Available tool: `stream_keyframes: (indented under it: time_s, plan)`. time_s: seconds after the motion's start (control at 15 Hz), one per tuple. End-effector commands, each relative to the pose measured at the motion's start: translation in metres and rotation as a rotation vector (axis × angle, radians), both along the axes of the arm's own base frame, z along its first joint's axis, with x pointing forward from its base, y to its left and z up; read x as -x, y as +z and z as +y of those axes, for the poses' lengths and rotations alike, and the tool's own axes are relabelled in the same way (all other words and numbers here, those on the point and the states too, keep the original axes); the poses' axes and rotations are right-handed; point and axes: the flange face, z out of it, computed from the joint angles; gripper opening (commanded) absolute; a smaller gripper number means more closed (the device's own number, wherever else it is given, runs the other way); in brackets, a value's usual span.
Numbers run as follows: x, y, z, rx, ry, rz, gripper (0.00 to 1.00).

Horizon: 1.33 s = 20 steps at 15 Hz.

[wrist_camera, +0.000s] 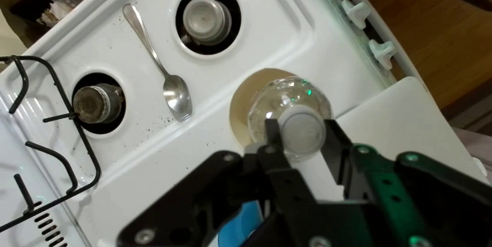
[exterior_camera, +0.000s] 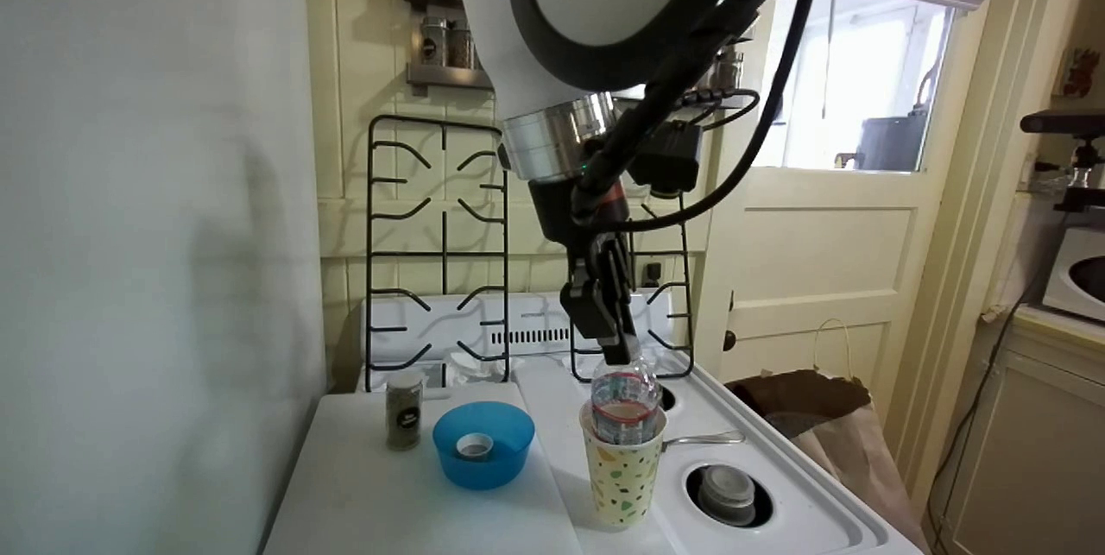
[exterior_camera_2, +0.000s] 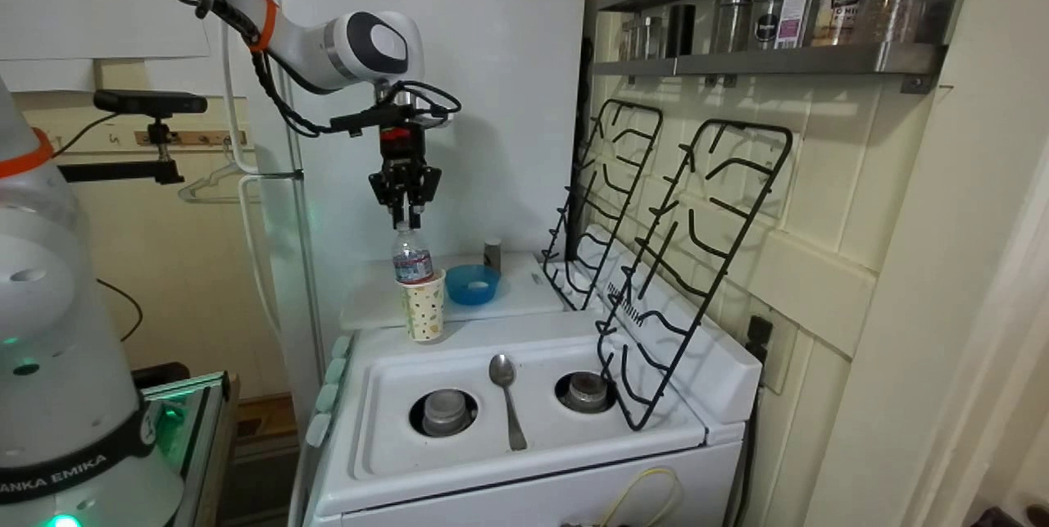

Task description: Remove the water bottle from the paper cup

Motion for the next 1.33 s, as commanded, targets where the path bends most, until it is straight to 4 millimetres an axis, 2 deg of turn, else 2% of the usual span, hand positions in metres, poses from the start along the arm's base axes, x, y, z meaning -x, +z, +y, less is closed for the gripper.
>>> stream_keyframes:
  time_s: [0.0,0.33,0.67,0.93,1.0,1.27]
  plan:
    - [0.003,-0.001,0.006,-0.011,0.004,0.011,0.08]
    - [0.001,-0.018,0.021,-0.108,-0.001,0.021,0.08]
    - [-0.014,0.001,0.042,-0.343,-0.01,-0.179,0.08]
    - [-0.02,0.004,0.05,-0.483,0.001,-0.31,0.08]
    - [-0.02,0.004,0.052,-0.512,0.004,-0.315,0.08]
    - [-0.005,0.006,0.055,-0.554,0.049,-0.119,0.08]
